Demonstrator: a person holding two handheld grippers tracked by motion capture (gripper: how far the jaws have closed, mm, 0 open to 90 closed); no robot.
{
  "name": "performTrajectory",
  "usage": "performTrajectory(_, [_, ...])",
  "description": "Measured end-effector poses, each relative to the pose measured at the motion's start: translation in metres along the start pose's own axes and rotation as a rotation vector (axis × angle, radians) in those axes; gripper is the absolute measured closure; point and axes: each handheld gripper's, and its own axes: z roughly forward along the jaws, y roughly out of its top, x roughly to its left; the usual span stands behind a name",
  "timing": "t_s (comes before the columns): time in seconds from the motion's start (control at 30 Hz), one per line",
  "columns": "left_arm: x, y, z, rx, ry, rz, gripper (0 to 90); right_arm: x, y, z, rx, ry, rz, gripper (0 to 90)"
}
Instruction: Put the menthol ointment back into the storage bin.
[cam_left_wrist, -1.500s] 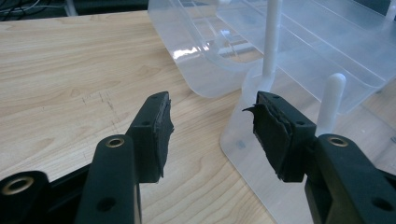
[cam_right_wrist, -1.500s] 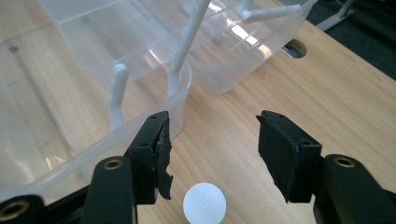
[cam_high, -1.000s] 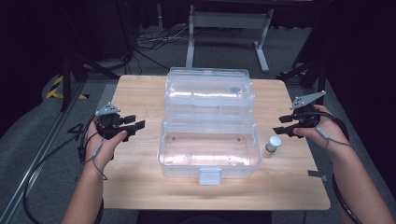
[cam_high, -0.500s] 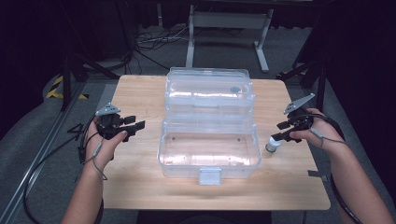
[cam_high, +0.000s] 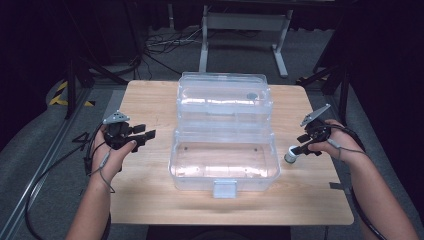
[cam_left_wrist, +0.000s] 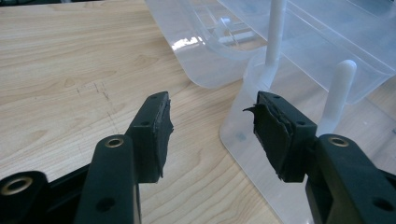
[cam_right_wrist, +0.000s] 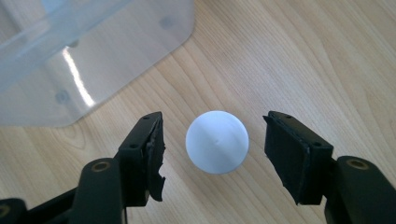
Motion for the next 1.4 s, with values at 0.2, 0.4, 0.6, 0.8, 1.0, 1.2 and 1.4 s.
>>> performTrajectory(0.2, [0.0,0.0,0.0,0.0,0.002,-0.001,47.1,-0.001,-0.003,0.011,0.02,0.013,0.01,36.5])
performTrajectory(0.4, [0.001,0.0,0.0,0.001,0.002,-0.002,47.1,-0.003,-0.005,0.019,0.043,0.007,0.012,36.4])
performTrajectory(0.6, [0.0,0.0,0.0,0.002,0.001,-0.001,47.0,-0.006,-0.008,0.027,0.066,0.009,0.025,36.4])
performTrajectory(0.8, [0.0,0.0,0.0,0.006,0.001,-0.002,46.9,-0.007,-0.01,0.035,0.086,0.012,0.032,37.2])
performTrajectory(1.0, [0.0,0.0,0.001,0.007,0.0,0.001,46.8,-0.007,-0.011,0.041,0.111,0.013,0.022,42.4])
performTrajectory(1.2, [0.0,0.0,0.001,0.008,-0.001,0.0,46.9,-0.006,-0.011,0.042,0.107,0.013,0.026,49.6])
performTrajectory(1.4, [0.0,0.0,0.0,0.009,-0.001,0.0,46.8,-0.005,-0.011,0.04,0.108,-0.001,0.036,50.1])
